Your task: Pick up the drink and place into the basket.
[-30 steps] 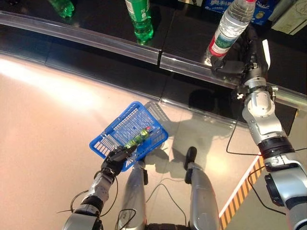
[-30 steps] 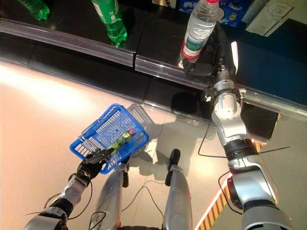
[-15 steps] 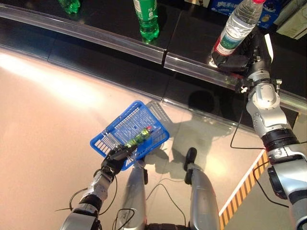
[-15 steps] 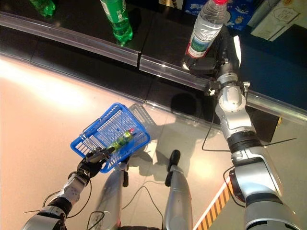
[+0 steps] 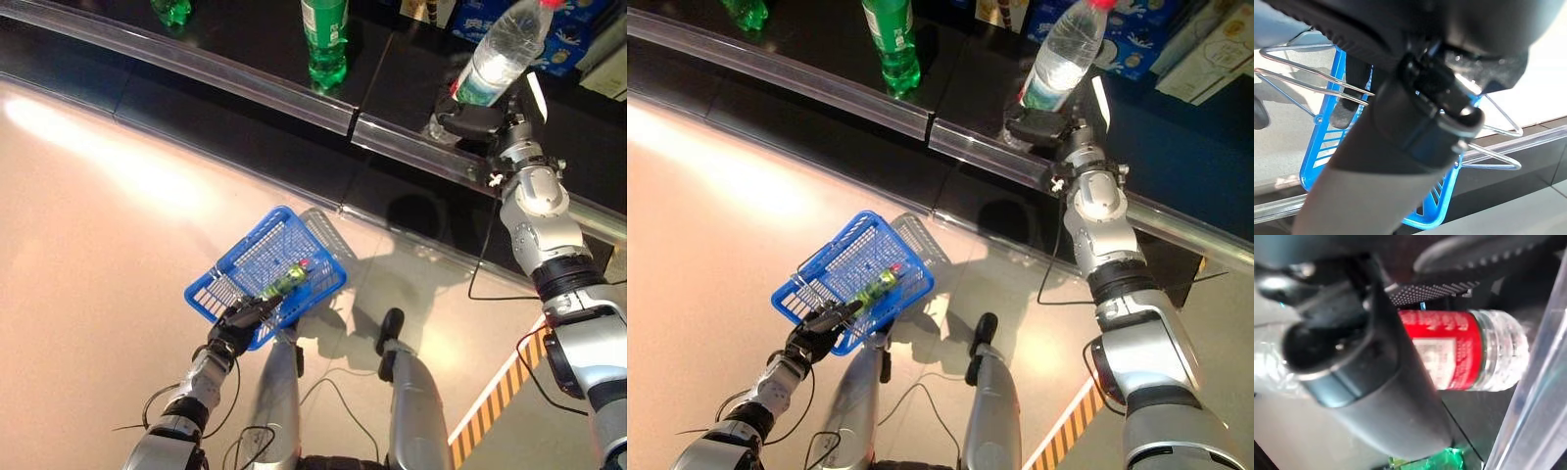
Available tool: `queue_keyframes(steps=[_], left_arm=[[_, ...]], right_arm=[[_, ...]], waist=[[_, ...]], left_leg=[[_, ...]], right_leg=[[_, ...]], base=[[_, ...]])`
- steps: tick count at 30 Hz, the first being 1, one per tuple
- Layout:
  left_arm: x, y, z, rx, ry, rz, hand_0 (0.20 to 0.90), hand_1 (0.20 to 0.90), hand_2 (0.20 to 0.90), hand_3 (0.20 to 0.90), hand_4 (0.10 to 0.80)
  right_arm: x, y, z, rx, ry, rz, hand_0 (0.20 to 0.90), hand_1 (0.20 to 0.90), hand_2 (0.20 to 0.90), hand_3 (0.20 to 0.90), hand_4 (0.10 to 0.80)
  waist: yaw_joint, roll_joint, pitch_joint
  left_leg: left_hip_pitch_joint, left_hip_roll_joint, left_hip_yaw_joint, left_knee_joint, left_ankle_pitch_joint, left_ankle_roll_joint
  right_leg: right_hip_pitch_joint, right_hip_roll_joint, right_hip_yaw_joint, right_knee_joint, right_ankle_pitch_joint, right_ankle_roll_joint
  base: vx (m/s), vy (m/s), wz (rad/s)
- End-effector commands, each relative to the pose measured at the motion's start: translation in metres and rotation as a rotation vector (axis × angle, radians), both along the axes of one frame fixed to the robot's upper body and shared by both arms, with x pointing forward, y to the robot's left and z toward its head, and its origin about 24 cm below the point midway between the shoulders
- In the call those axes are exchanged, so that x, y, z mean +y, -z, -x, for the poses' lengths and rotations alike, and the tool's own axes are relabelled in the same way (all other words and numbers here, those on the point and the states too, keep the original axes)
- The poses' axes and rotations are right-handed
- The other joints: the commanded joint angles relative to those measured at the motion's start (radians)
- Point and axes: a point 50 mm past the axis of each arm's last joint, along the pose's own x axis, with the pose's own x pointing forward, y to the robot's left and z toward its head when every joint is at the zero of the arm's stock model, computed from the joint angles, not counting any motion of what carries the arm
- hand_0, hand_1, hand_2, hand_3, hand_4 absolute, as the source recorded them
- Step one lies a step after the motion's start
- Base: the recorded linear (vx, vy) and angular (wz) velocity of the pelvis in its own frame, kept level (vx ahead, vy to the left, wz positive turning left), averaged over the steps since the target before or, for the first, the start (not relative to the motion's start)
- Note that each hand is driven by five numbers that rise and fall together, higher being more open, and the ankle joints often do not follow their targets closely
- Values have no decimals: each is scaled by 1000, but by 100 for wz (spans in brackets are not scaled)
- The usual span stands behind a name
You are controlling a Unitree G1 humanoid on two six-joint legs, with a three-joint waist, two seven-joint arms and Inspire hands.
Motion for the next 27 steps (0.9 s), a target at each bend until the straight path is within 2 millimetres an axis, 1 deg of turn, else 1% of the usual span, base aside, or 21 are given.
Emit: queue_keyframes(steps=[1,3,4,11,15,18,23,27], left_arm=[[27,10,28,40,49,-106,300,300,300,200,100],[27,10,28,40,50,-106,300,300,300,200,100],[27,10,28,38,50,-107,300,300,300,200,100],[27,9,26,31,42,-105,300,300,300,200,100],[31,7,26,22,21,-101,300,300,300,200,100],[34,5,26,17,3,-102,300,300,300,200,100],[40,3,29,-17,-27,-82,300,300,300,200,100],[36,2,31,-61,-32,-48,300,300,300,200,100]], right_arm=[[12,-85,14,-315,-71,-27,300,300,300,200,100],[12,-85,14,-317,-73,-28,300,300,300,200,100],[13,-86,14,-319,-74,-29,300,300,300,200,100],[16,-86,15,-330,-81,-18,300,300,300,200,100],[22,-89,18,-364,-40,109,300,300,300,200,100],[27,-91,21,-384,-21,172,300,300,300,200,100],[29,-84,28,-400,8,245,300,300,300,200,100],[21,-66,37,-394,35,283,300,300,300,200,100]], waist=[[21,27,-21],[21,27,-21],[22,28,-18],[22,28,-18],[21,27,-22],[21,22,-29],[17,12,-58],[13,2,-108]], left_leg=[[-18,-25,12,50,-62,48],[-19,-25,11,49,-59,48],[-30,-26,17,45,-34,55],[-23,-28,19,34,-31,55],[-12,-30,18,24,-28,55],[-1,-27,16,14,-24,52],[56,-27,23,-43,-13,46],[130,-30,27,-127,2,40]], right_leg=[[21,-12,2,38,-80,-2],[21,-13,1,33,-77,-1],[13,-15,-8,26,-52,-9],[21,-12,-8,14,-49,-8],[31,-11,-10,5,-47,-7],[45,-7,-11,-6,-47,-8],[108,-2,-16,-64,-39,2],[194,-3,-36,-146,-18,18]], base=[[78,-25,1],[-48,5,1],[-99,11,1],[-14,2,0],[0,0,0],[0,0,0],[28,11,-1],[80,25,5]])
